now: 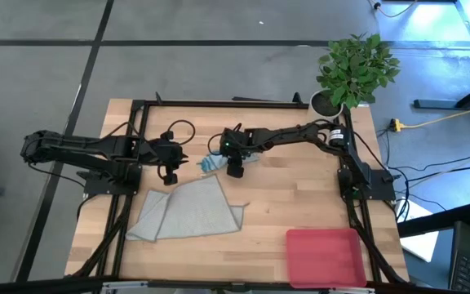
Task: Roll microfiber towels into tight, uniform cylinder then place into a basket
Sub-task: Put the rolled blue towel into the red bin
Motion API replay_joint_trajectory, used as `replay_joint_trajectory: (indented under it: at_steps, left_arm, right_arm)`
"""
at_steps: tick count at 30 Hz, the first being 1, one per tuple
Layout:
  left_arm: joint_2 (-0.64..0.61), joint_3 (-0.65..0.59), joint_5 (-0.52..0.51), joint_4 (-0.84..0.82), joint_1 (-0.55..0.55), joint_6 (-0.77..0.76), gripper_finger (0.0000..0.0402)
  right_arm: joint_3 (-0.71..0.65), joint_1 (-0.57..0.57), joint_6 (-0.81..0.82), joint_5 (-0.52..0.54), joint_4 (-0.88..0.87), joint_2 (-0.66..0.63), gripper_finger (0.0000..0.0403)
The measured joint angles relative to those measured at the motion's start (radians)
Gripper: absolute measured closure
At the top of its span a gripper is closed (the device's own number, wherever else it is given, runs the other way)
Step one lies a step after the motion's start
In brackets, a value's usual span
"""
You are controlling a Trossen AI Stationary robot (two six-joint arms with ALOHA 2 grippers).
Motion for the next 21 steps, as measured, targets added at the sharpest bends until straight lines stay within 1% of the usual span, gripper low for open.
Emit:
replay_joint_trajectory:
  at_steps: [4,6,10,14,17,18,21]
  left_arm:
    - [0.000,0.000,0.000,0.000,0.000,0.000,0.0345]
    - [0.000,0.000,0.000,0.000,0.000,0.000,0.0345]
    - [0.000,0.000,0.000,0.000,0.000,0.000,0.0345]
    - [0.000,0.000,0.000,0.000,0.000,0.000,0.0345]
    - [0.000,0.000,0.000,0.000,0.000,0.000,0.0345]
    - [0.000,0.000,0.000,0.000,0.000,0.001,0.0345]
    - [0.000,0.000,0.000,0.000,0.000,0.001,0.0345]
  right_arm:
    - [0.000,0.000,-0.025,0.000,0.003,0.000,0.0198]
    - [0.005,0.000,-0.046,0.028,-0.005,0.001,0.0177]
    - [0.062,0.002,-0.094,0.037,-0.112,0.003,0.0146]
    - [0.139,0.002,-0.097,0.038,-0.178,0.003,0.0133]
    - [0.167,-0.006,-0.107,0.035,-0.188,0.003,0.0131]
    - [0.169,-0.012,-0.113,0.023,-0.188,0.003,0.0131]
    - [0.165,-0.032,-0.105,-0.060,-0.168,0.003,0.0131]
